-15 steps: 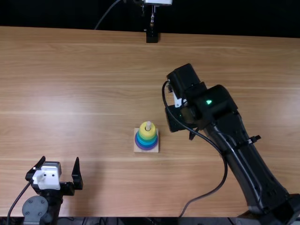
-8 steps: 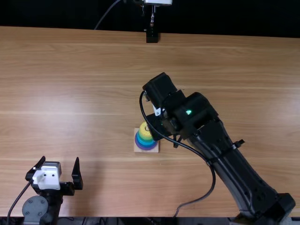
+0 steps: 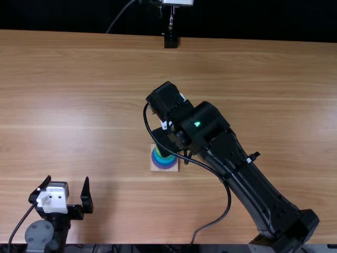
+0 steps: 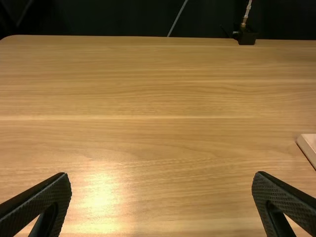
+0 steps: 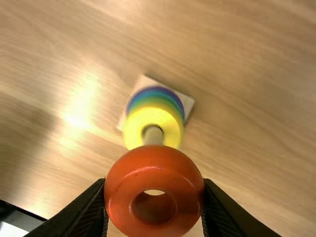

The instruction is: Build the Hanoi tower: stack the rings onto the peg from bottom to top in this color order: purple, dark blue, light blue, dark green, light green, yellow, orange.

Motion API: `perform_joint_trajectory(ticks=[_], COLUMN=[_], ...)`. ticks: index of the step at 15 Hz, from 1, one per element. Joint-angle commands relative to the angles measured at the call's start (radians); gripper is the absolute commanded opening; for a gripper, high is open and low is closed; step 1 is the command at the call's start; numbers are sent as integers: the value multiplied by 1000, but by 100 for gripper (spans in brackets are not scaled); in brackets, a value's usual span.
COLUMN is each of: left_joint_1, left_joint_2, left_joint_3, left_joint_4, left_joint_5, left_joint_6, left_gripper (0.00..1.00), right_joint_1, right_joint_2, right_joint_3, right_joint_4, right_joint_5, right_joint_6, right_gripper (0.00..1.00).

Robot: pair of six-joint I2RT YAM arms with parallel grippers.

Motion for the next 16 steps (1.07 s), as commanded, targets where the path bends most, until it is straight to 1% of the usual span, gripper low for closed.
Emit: perform_joint_trajectory(ticks=[1,2,9,13,16], left_joint_1=[4,4,4,4,4], left_joint_2=[-12,-12,-12,-12,-12], left_joint_3=[-105,-105,-105,-105,-105], left_joint_4=[-79,-79,-79,-79,-79], left_joint_5=[-9,-9,-9,-9,-9], left_joint_6=[3,1,1,1,3], left_gripper=[100,100,100,100,100], right_joint_1=[17,17,16,11,11], right_joint_2=[37,42,55,54,52], right_joint_3=[48,62,48,43,8], right_joint_4=[-3,-5,-8,-10,-10], right_joint_5=[1,1,1,1,1], right_joint_6=[13,21,21,19,8], right_gripper=[2,2,2,2,2])
